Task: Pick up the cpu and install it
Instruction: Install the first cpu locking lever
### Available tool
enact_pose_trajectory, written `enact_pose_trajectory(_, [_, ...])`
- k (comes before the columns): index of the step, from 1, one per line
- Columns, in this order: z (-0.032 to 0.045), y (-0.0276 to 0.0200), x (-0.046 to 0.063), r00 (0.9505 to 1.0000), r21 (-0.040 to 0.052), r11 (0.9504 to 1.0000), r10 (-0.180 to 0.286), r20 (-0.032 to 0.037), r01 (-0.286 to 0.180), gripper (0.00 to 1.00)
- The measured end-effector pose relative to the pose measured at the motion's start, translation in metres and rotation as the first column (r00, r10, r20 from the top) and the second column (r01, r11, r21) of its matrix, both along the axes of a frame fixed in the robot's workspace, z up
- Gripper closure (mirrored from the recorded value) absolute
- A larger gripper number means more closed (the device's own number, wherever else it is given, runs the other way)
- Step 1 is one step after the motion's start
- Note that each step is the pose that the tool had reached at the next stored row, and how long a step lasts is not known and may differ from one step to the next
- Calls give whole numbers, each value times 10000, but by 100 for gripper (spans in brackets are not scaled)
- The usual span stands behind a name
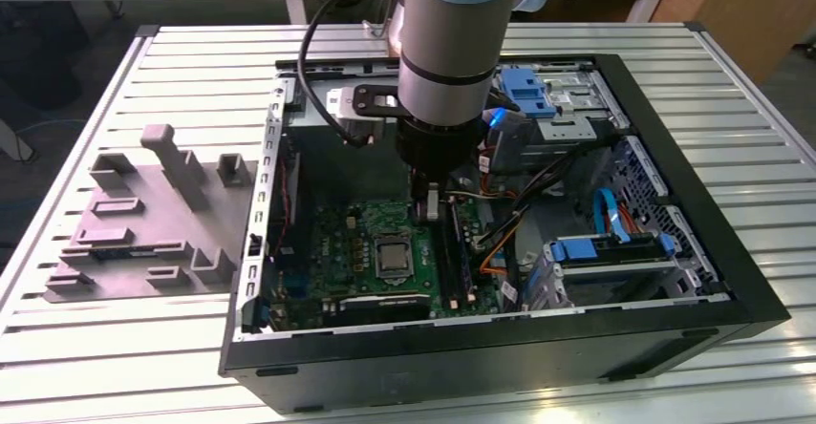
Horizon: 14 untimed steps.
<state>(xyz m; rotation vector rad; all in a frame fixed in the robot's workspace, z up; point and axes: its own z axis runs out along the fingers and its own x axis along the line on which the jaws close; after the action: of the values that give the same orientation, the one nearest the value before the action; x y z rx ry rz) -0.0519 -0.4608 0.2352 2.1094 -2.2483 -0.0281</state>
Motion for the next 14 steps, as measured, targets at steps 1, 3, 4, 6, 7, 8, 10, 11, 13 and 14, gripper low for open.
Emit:
enact_pose_trajectory(1, [0,0,0,10000,0,10000,1,0,-1,89])
enact_pose_trajectory(3, [0,0,0,10000,0,10000,4,0,-4,89])
enact_pose_trajectory(4, [0,0,0,10000,0,10000,5,0,-5,89])
enact_pose_trajectory(6, [0,0,0,9999,0,9999,139,0,-139,89])
enact_pose_trajectory(7, [0,0,0,9998,0,9998,179,0,-179,89])
enact_pose_trajectory(8, [0,0,0,9998,0,9998,218,0,-218,89])
enact_pose_trajectory(10, [0,0,0,9998,0,9998,221,1,-221,89])
enact_pose_trajectory(11, [0,0,0,9998,0,9998,221,0,-221,89])
enact_pose_trajectory(13, [0,0,-1,9998,0,9998,221,2,-221,89])
enact_pose_trajectory(14, [0,0,0,9998,0,9998,222,5,-222,89])
